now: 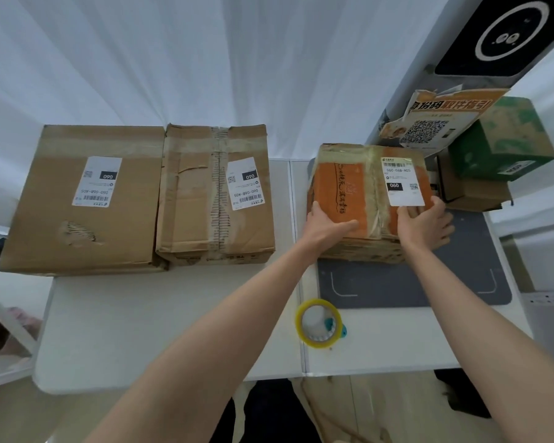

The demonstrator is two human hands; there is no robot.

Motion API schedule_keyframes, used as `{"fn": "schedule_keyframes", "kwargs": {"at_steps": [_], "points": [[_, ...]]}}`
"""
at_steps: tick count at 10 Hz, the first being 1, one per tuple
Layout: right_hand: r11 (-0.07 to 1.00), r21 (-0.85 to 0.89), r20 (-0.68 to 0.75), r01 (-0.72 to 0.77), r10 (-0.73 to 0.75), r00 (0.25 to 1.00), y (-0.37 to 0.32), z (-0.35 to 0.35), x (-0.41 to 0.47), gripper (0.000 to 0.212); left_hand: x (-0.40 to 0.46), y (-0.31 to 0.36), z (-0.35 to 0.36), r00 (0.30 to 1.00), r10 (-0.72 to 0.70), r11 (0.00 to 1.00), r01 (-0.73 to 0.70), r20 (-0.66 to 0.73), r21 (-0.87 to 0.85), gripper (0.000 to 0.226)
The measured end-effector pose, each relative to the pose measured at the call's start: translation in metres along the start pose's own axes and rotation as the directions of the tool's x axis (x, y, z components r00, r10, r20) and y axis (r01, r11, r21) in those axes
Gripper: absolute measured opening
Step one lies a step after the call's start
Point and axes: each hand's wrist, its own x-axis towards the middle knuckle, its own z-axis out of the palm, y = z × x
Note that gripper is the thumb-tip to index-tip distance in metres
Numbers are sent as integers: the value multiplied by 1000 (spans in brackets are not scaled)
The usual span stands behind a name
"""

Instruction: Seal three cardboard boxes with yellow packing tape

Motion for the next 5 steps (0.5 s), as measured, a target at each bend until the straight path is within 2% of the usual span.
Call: {"fn": "schedule_keyframes", "kwargs": {"at_steps": [1, 2, 3, 4, 5], "points": [[995, 75, 11, 72, -73, 997, -21, 13, -12, 56, 9, -7, -26, 998, 9, 1000, -9, -62, -4, 113], [986, 107, 96, 125, -136, 986, -42, 27, -23, 50, 19, -13, -56, 985, 0, 999, 9, -173, 49, 114], [987, 85, 251, 136, -153, 956, -47, 39, -32, 44, 18, -9, -79, 972, -34, 986, 71, -232, 152, 111], [989, 24, 364, 146, -145, 920, -48, 32, -35, 51, 1, 3, -97, 981, -31, 976, 71, -193, 207, 81], [976, 39, 411, 216, -212, 886, -63, 26, -46, 55, -8, 5, -106, 981, -14, 992, 37, -194, 117, 51]]}}
